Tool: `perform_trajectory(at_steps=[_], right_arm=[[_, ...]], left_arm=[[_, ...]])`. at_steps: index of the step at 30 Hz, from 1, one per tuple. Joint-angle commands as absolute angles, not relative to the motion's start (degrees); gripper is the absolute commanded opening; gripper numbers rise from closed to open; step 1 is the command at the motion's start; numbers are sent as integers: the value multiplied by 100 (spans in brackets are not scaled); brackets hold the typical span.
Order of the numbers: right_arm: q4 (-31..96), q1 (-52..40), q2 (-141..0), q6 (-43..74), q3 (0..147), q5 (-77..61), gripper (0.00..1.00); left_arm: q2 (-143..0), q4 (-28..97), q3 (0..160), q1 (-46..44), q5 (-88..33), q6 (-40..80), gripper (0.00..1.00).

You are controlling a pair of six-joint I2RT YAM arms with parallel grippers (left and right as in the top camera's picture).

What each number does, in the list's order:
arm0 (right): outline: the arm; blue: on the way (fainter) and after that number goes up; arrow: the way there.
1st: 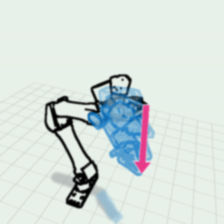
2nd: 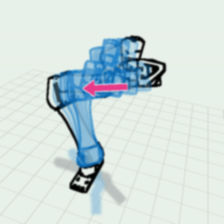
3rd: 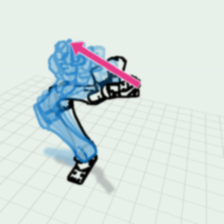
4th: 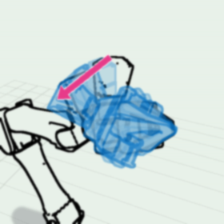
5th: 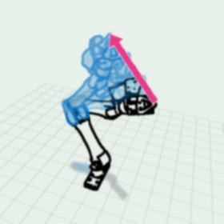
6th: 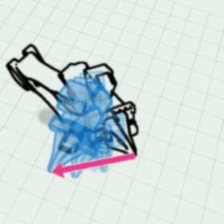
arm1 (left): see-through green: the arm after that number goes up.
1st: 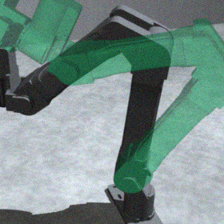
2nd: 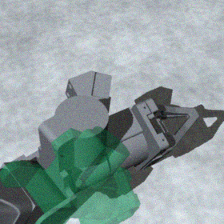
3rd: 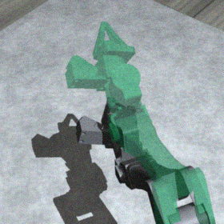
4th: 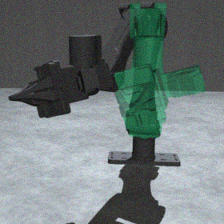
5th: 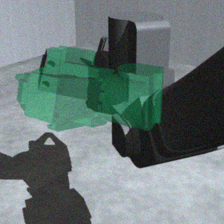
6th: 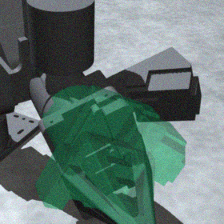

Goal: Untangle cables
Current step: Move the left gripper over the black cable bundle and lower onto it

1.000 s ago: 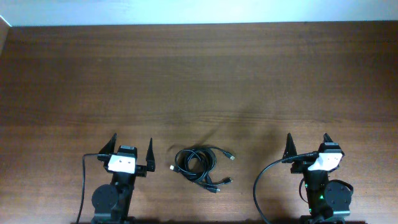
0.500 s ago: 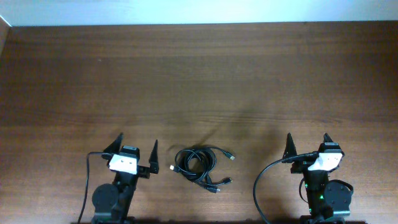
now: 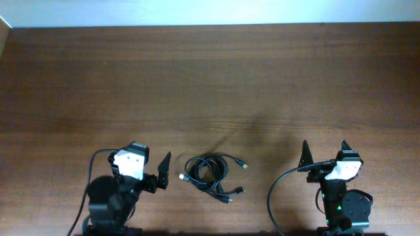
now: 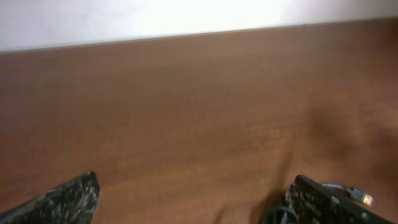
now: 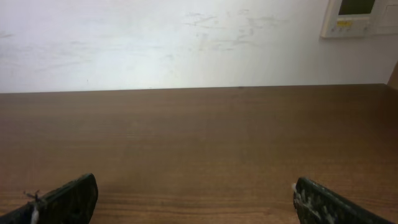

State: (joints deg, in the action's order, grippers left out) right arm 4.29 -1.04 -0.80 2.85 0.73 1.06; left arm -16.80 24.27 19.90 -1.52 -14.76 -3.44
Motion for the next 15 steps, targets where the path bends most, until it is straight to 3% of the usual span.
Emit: perform_trajectory(at_steps=[1,15], right_arm=[[458,-69,-19,331,32,156,99],[458,-69,-19,331,32,156,99]], left_arm=[[-2517,2998,2775,-121,-1573,-331,99],[-4338,4147,3900,-652,-2106,-572,99]])
